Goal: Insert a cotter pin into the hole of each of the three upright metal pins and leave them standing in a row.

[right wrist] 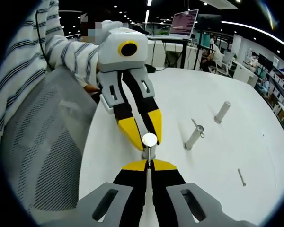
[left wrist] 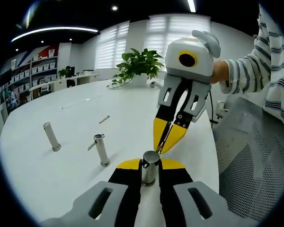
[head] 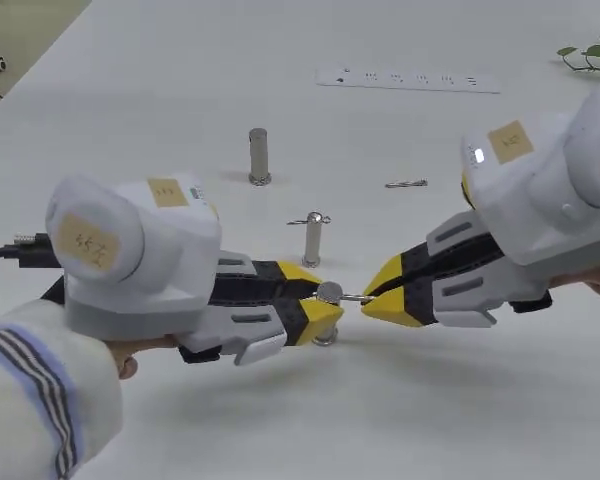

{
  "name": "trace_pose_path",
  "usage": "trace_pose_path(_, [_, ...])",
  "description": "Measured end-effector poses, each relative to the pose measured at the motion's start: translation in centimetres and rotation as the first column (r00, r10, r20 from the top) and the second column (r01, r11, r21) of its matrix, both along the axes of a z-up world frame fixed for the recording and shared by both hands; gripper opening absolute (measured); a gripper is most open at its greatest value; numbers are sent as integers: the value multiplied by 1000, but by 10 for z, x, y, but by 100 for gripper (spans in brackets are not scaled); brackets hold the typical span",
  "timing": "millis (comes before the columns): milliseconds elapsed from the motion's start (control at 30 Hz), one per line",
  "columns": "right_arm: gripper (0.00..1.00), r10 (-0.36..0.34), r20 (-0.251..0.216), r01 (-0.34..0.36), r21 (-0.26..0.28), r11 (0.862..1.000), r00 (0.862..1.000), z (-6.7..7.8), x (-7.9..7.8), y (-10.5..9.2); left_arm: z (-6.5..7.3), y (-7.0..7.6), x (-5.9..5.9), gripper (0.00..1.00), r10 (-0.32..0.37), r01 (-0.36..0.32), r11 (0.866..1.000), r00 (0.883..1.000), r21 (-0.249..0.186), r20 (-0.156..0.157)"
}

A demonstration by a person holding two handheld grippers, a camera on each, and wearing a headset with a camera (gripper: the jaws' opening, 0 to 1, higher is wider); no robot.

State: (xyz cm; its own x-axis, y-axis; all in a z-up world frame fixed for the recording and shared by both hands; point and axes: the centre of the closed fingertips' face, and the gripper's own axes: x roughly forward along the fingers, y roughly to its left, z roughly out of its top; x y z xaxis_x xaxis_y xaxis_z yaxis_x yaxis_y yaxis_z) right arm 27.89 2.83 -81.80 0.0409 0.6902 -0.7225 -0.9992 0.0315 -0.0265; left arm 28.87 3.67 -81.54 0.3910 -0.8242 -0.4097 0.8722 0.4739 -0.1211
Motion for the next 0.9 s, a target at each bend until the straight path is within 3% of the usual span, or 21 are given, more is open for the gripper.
trace_pose_path(100, [4,36,31,-36,-7,999,999,-1,2,3,-1,0,-1,12,-3,3,1000,1000,3,1])
trace_pose_path(233, [7,12,-6,-12,16,1000,1000,1,3,0,-1,-1,0,12,-5,5,1000,1000,10,5])
trace_pose_path(533, [5,-9,-3,9,12,1000,1000,3,5,-10,-1,-1,-1,12,-6,6,1000,1000,20,4])
trace_pose_path(633, [5,-13,-3,13,21,1000,1000,3,5,-8,-1,0,-1,12,0,0,1000,1000,21,-4])
trace_pose_path(800, [5,-10,-9,11,21,1000,1000,2,5,-2,-2,-1,-1,12,-1,1,999,1000,36,8])
trace_pose_path(900, [5,15,17,-15,15,1000,1000,2,5,-1,-2,-1,-1,12,1,-1,999,1000,37,2])
